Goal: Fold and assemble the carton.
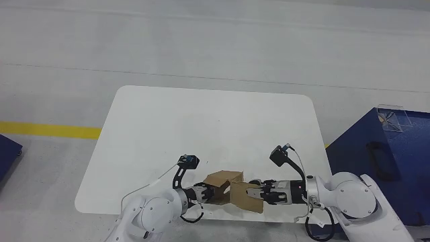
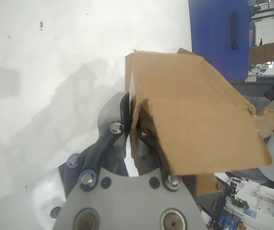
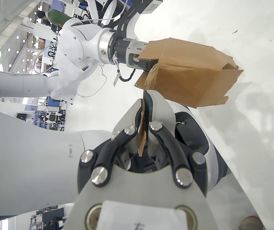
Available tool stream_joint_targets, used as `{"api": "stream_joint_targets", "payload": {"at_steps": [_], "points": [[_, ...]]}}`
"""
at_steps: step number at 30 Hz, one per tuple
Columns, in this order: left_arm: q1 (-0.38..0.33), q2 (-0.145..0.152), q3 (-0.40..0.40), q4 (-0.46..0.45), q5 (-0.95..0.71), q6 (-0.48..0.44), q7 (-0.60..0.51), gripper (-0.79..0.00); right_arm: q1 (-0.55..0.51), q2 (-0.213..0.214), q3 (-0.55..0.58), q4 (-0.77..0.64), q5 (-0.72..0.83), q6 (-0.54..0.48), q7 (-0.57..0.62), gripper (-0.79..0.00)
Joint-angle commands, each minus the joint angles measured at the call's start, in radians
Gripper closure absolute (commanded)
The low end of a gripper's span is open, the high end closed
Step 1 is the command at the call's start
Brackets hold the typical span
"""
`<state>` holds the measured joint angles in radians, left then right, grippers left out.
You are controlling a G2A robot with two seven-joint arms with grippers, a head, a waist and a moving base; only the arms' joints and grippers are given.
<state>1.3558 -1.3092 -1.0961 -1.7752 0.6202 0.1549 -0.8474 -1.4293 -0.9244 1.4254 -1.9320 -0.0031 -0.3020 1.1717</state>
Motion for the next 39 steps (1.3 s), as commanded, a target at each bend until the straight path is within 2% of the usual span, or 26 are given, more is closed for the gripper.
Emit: {"api": "stream_joint_targets", "payload": {"at_steps": [1,2,3,4,10,13,16,34,36,38,39], "points": [[-0.004,0.000,0.004,0.002,-0.005,0.007,-0.003,0.000,-0.003,0.001,0.003,0.003,0.003,-0.002,-0.001,0.000],[-0.006,0.000,0.006,0.003,-0.011,0.013,-0.005,0.000,-0.005,0.002,0.006,0.007,0.003,-0.001,-0.004,0.000],[-0.007,-0.001,0.006,0.004,-0.028,0.021,-0.009,0.000,-0.007,0.003,0.012,0.013,0.006,0.007,-0.017,-0.120],[-0.010,-0.001,0.005,0.005,-0.043,0.028,-0.012,0.000,-0.006,0.004,0.021,0.018,0.003,0.012,-0.030,-0.767],[-0.037,-0.011,-0.016,0.031,-0.235,0.084,-0.015,0.000,-0.033,0.013,0.131,0.037,-0.002,0.008,-0.106,-0.785],[-0.067,-0.018,-0.020,0.066,-0.322,0.129,-0.006,0.000,-0.053,0.019,0.210,0.062,0.067,0.001,-0.122,-0.785],[-0.072,-0.019,-0.019,0.069,-0.327,0.132,-0.001,0.000,-0.070,0.022,0.284,0.090,0.152,-0.008,-0.140,-0.785],[-0.072,-0.019,-0.019,0.069,-0.327,0.132,-0.001,0.000,-0.073,0.022,0.290,0.093,0.164,-0.011,-0.137,-0.785],[-0.078,-0.025,-0.024,0.094,-0.466,0.189,-0.058,0.000,-0.074,0.022,0.299,0.091,0.153,-0.012,-0.168,-0.785],[-0.127,-0.034,-0.034,0.139,-0.601,0.237,-0.102,0.000,-0.071,0.022,0.331,0.106,0.147,-0.019,-0.224,-0.785],[-0.150,-0.041,-0.041,0.183,-0.701,0.289,-0.116,0.000,-0.072,0.022,0.344,0.113,0.146,-0.024,-0.240,-0.785]]}}
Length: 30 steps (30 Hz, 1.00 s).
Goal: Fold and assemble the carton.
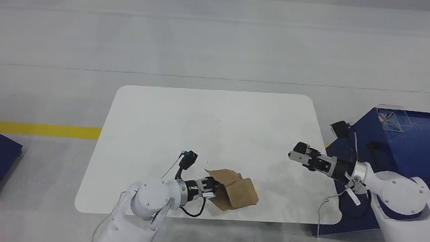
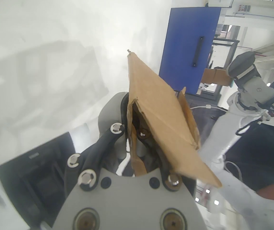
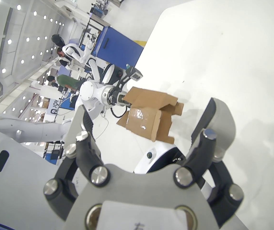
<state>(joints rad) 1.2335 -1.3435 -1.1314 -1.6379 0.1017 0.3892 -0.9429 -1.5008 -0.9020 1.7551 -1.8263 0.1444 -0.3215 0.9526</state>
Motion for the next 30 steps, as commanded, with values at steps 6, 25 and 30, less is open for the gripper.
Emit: {"api": "stream_joint_targets", "payload": {"at_steps": [6,25,30], "points": [[-0.239,-0.052,0.023,0.380,-0.565,0.163,-0.106,0.000,0.001,0.002,0.078,0.053,-0.088,-0.043,-0.123,-0.785],[-0.392,-0.108,0.115,0.692,-0.823,0.306,-0.123,0.000,-0.009,0.002,0.103,0.042,-0.110,-0.036,-0.184,-0.785],[-0.364,-0.119,0.107,0.654,-0.900,0.280,-0.007,0.000,-0.060,-0.003,0.091,-0.027,-0.344,-0.055,-0.321,-0.785]]}}
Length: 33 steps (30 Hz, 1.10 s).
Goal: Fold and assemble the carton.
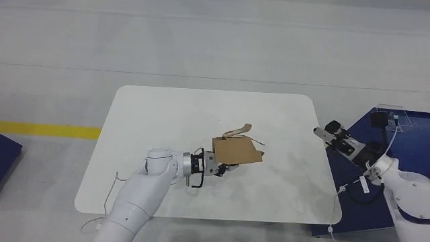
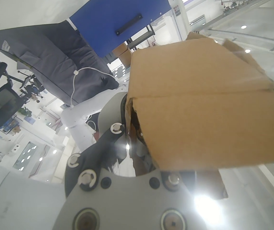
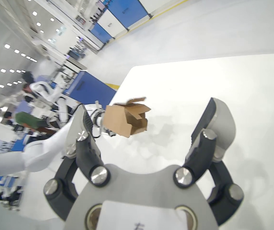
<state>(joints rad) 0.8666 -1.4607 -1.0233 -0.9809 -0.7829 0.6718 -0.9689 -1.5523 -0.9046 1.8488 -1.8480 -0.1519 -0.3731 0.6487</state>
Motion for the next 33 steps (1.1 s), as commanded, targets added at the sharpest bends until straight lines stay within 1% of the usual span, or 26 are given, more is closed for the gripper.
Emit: {"api": "stream_joint_targets", "payload": {"at_steps": [1,3,5,9,13,18,26,28,33], "points": [[0.005,-0.004,0.000,-0.005,-0.027,-0.005,0.031,0.000,-0.016,-0.002,-0.009,-0.010,-0.077,-0.007,-0.028,-0.785],[0.007,-0.007,-0.008,-0.001,-0.056,-0.030,0.071,0.000,-0.026,-0.003,-0.027,-0.014,-0.128,-0.022,-0.042,-0.785],[0.008,-0.011,-0.004,-0.005,-0.076,-0.033,0.081,0.000,-0.027,-0.004,-0.046,-0.013,-0.184,-0.021,-0.057,-0.785],[0.007,-0.011,0.005,-0.019,-0.065,-0.059,0.115,0.000,-0.021,-0.008,-0.095,-0.007,-0.298,0.006,-0.113,-0.785],[0.017,-0.010,0.022,-0.050,-0.043,-0.089,0.099,0.000,0.006,-0.013,-0.150,0.016,-0.357,0.042,-0.125,-0.785],[0.041,-0.004,0.049,-0.111,0.052,-0.216,0.105,0.000,0.073,-0.020,-0.249,0.064,-0.397,0.083,-0.091,-0.785],[0.098,0.011,0.048,-0.206,0.159,-0.384,0.135,0.000,0.131,-0.030,-0.342,0.114,-0.434,0.079,-0.072,-0.785],[0.110,0.014,0.042,-0.220,0.167,-0.396,0.145,0.000,0.136,-0.031,-0.364,0.119,-0.456,0.072,-0.063,-0.785],[0.121,0.018,0.040,-0.239,0.171,-0.388,0.157,0.000,0.138,-0.037,-0.415,0.131,-0.481,0.060,-0.056,-0.785]]}}
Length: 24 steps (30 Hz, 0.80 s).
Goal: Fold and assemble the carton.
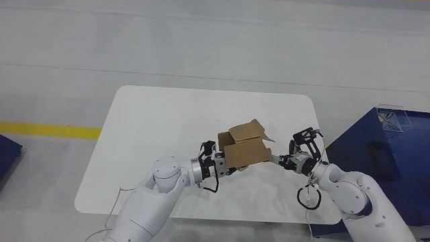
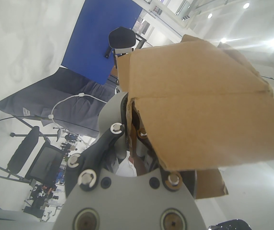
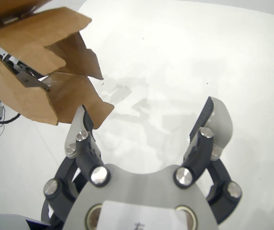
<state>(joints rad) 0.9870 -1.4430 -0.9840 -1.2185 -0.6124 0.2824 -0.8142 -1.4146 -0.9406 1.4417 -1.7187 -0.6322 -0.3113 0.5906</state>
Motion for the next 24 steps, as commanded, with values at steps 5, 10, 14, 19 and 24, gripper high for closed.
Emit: {"api": "stream_joint_targets", "payload": {"at_steps": [5,10,14,19,24], "points": [[0.003,0.000,0.003,0.003,-0.008,0.005,0.021,0.000,0.009,-0.004,-0.018,0.012,-0.003,-0.004,-0.004,-0.785],[0.002,-0.001,0.007,0.007,-0.017,0.031,0.024,0.000,0.023,0.002,0.043,0.026,0.029,-0.008,0.005,-0.785],[0.002,-0.001,0.007,0.007,-0.017,0.031,0.024,0.000,0.021,0.006,0.075,0.027,0.058,-0.026,0.031,-0.785],[0.024,0.000,0.018,-0.026,0.000,0.008,0.046,0.000,0.019,0.005,0.066,0.027,0.077,-0.036,0.049,-0.785],[0.026,0.001,0.032,-0.037,0.045,-0.008,0.079,0.000,0.023,0.002,0.041,0.030,0.084,-0.046,0.048,-0.785]]}}
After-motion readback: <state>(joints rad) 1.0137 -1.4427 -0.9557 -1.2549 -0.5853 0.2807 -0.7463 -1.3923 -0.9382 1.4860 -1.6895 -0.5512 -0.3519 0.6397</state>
